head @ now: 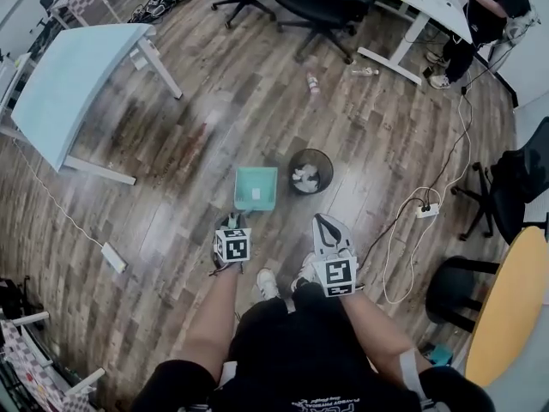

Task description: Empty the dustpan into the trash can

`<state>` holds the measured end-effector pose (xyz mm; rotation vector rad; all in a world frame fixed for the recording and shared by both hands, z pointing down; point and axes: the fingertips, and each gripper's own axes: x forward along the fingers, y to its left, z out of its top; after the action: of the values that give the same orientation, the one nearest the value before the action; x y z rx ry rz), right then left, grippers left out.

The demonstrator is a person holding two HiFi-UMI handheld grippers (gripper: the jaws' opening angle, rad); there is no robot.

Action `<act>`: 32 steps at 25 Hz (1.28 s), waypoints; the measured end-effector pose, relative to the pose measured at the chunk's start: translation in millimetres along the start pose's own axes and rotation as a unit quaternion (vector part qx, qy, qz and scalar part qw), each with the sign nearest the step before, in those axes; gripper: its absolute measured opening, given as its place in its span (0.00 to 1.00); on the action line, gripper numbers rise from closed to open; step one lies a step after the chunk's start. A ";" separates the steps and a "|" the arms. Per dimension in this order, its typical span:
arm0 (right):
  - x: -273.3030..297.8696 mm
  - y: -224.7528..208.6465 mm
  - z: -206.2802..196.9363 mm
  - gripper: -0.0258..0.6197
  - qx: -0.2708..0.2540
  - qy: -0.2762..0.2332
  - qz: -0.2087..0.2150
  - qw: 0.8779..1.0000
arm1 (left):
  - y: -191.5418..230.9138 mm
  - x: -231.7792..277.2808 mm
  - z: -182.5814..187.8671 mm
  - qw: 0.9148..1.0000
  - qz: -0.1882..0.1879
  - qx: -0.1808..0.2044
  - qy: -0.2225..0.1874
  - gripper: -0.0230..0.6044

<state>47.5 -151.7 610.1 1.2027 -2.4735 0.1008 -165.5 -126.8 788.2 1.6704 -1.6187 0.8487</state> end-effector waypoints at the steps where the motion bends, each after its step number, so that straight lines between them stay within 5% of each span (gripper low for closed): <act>1: 2.2 0.0 -4.2 0.08 0.004 0.004 0.004 1.000 | -0.2 4.5 -2.6 1.000 0.002 0.000 0.005 0.19; 21: 15.3 -14.1 -39.3 0.08 0.032 0.035 0.026 0.999 | -25.0 70.4 -20.8 0.998 0.011 -0.001 0.062 0.19; 32: 7.7 -15.9 -40.8 0.08 0.049 0.019 0.020 0.998 | -19.7 71.4 -7.5 0.999 0.021 0.001 0.043 0.25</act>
<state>68.2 -158.1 648.9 1.1799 -2.4863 0.2563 -144.0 -161.3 850.5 1.5840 -1.5999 0.9298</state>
